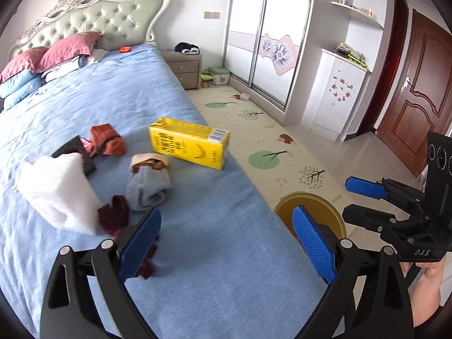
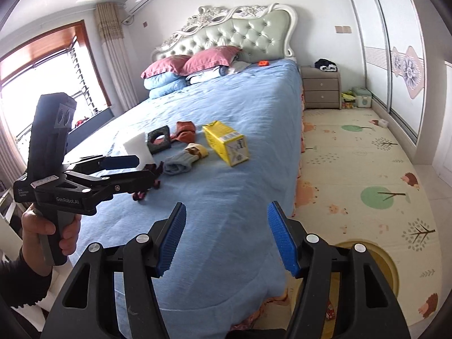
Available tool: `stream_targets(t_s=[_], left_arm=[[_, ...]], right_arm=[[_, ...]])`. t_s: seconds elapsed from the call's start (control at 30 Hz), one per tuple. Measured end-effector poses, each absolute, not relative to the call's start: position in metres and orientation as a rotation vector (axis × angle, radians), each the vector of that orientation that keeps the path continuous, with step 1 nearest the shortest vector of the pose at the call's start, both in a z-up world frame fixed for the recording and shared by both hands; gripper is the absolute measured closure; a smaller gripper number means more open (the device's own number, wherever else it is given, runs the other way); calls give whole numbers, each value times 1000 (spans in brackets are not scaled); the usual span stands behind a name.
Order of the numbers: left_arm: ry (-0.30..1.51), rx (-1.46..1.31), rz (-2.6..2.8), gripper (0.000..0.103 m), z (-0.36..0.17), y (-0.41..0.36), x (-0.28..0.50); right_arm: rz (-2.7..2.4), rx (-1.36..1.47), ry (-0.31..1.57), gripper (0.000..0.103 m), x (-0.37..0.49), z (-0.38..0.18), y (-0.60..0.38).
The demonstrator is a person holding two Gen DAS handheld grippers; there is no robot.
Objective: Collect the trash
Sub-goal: 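Move both tools back to the foam block and socks on the bed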
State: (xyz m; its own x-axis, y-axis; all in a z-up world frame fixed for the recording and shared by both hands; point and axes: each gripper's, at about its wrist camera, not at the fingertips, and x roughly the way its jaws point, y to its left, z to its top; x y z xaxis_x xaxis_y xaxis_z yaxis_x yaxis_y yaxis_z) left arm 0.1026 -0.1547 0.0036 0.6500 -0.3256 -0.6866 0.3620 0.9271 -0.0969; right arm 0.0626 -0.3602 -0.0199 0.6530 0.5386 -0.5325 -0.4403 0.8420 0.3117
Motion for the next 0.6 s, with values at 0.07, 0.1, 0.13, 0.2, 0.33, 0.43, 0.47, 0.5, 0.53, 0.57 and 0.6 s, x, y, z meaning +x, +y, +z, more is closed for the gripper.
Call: stream_targets(t_s=[0.07, 0.1, 0.13, 0.2, 0.33, 0.43, 0.47, 0.5, 0.53, 0.57, 0.6], left_arm=[[753, 37, -357, 8, 8, -135, 99], [749, 32, -345, 7, 9, -126, 99], [745, 27, -330, 7, 9, -117, 97], [737, 13, -304, 7, 10, -96, 94], [724, -14, -251, 7, 10, -58, 92], [718, -40, -211, 6, 8, -30, 93], [720, -50, -201, 6, 7, -22, 94], [723, -59, -193, 6, 6, -14, 95], [724, -71, -184, 6, 4, -5, 95], [727, -79, -181, 6, 2, 2, 97], [734, -83, -180, 6, 0, 8, 99]], right_arm=[[592, 140, 653, 43, 66, -15, -339], [607, 131, 652, 43, 67, -14, -329], [622, 124, 649, 43, 68, -12, -320], [654, 114, 650, 43, 71, -10, -301], [699, 81, 653, 43, 75, -8, -264], [727, 49, 662, 43, 79, -8, -238], [736, 36, 667, 43, 81, -9, -229], [744, 21, 672, 43, 82, -10, -220], [751, 8, 677, 43, 84, -11, -211], [759, -6, 681, 43, 86, -12, -202], [763, -22, 687, 43, 89, -13, -193]])
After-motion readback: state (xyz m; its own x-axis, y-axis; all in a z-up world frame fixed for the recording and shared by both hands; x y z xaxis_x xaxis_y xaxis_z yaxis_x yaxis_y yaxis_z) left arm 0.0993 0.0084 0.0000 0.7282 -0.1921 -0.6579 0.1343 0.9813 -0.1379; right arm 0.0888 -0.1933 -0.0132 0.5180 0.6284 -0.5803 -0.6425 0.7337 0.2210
